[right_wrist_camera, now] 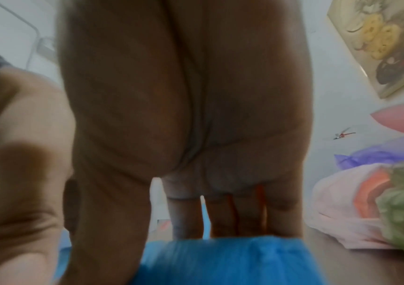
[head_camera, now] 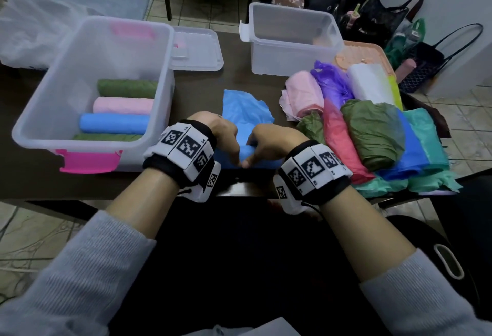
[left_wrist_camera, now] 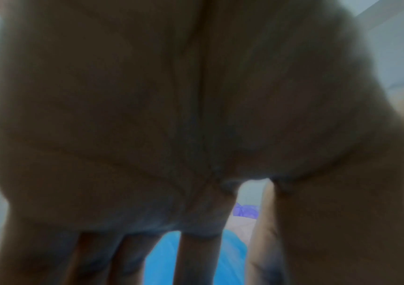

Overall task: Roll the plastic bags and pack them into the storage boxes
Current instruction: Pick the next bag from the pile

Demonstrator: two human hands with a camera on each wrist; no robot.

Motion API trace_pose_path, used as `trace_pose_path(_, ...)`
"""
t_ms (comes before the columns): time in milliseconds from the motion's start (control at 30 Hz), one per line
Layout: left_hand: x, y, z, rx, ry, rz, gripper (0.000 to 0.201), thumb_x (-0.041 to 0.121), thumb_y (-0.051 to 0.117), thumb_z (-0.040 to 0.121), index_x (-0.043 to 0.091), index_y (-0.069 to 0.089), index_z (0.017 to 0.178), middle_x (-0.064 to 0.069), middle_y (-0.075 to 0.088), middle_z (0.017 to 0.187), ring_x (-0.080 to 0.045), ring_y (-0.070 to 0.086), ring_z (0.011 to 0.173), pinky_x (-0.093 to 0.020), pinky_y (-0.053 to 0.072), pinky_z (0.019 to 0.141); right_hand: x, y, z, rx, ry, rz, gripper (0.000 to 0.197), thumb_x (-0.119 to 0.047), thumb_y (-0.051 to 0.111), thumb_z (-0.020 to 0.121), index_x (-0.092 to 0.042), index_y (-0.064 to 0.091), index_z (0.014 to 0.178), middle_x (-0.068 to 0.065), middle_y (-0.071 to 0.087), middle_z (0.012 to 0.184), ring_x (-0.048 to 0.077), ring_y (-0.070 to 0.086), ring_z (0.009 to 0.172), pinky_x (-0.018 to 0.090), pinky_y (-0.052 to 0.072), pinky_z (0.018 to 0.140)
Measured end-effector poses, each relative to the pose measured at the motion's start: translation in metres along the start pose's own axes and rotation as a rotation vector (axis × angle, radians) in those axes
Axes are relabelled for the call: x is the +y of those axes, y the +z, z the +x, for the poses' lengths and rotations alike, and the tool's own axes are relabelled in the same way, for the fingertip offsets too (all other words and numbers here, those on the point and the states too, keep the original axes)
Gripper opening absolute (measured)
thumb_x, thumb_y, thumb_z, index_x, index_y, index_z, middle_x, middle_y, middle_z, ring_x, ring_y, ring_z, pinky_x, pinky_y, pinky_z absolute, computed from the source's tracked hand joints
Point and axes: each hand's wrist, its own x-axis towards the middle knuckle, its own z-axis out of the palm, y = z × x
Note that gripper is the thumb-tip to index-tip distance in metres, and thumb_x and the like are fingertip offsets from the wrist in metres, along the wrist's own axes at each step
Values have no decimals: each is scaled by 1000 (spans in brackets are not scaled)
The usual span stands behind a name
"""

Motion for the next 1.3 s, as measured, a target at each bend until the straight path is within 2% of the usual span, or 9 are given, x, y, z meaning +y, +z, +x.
trace_pose_path(200, -5, 3, -3, 196, 19, -221, 65, 30, 83, 67, 24, 55, 126, 2, 55, 123, -17, 54, 109, -32, 44, 98, 4, -7, 5, -61, 56, 3, 54, -48, 62, 84, -8, 59, 120, 2, 58, 104, 19, 51, 89, 28, 38, 64)
trace_pose_path(333, -8, 5, -5, 287, 83, -310, 47, 12, 82, 69, 19, 66, 112, 1, 63, 105, -12, 54, 92, -26, 46, 87, 9, -2, 4, 59, 145, 195, 67, -45, 72, 77, -13, 49, 131, 9, 42, 137, 24, 49, 118, 30, 38, 92)
trace_pose_path(433, -8, 5, -1, 317, 71, -302, 43, 13, 76, 76, 21, 66, 117, 1, 64, 115, -15, 58, 102, -29, 46, 92, 6, 5, -1, 271, 125, 263, 54, -37, 77, 74, -17, 53, 119, 9, 42, 128, 26, 42, 120, 34, 37, 94)
trace_pose_path(600, -5, 1, 4, 260, 86, -193, 21, 7, 51, 85, 19, 68, 88, -4, 64, 97, -26, 57, 93, -31, 47, 80, -19, 31, -15, 511, 56, -133, 27, -10, 40, 95, -9, 51, 119, 10, 49, 122, 27, 45, 116, 35, 41, 84)
trace_pose_path(733, -8, -2, 8, 298, 98, -248, 34, 8, 51, 87, 20, 65, 116, -1, 63, 114, -23, 57, 108, -34, 45, 96, -31, 62, -12, 558, 142, -225, 51, -1, 18, 84, 2, 48, 125, 16, 53, 115, 31, 53, 108, 36, 44, 85)
trace_pose_path(867, -11, -1, 3, 557, 125, -411, 23, 5, 64, 83, 12, 71, 103, -4, 69, 107, -19, 62, 104, -29, 47, 93, -27, 63, 4, 555, 197, -184, 54, -10, 23, 70, -4, 71, 94, 7, 65, 79, 23, 64, 72, 27, 50, 64)
trace_pose_path(1033, -13, 15, 8, 547, 107, -446, 33, 18, 60, 85, 14, 65, 118, -3, 64, 121, -19, 57, 113, -26, 42, 95, -20, 41, 17, 410, 133, -170, 40, -14, 29, 94, 0, 36, 131, 17, 42, 130, 32, 40, 122, 39, 28, 103)
trace_pose_path(1167, -19, 28, 10, 472, 131, -462, 58, 22, 82, 64, 20, 52, 114, -1, 59, 119, -21, 54, 110, -34, 44, 94, -9, 23, 19, 270, 106, -130, 53, -28, 52, 88, -4, 35, 132, 14, 38, 135, 31, 33, 129, 38, 23, 106)
trace_pose_path(1300, -18, 29, 9, 436, 133, -444, 47, 25, 84, 64, 21, 57, 103, -2, 63, 111, -19, 58, 101, -36, 47, 92, -2, 22, 13, 198, 88, -107, 58, -27, 58, 82, -9, 34, 131, 12, 41, 133, 30, 36, 127, 40, 26, 104)
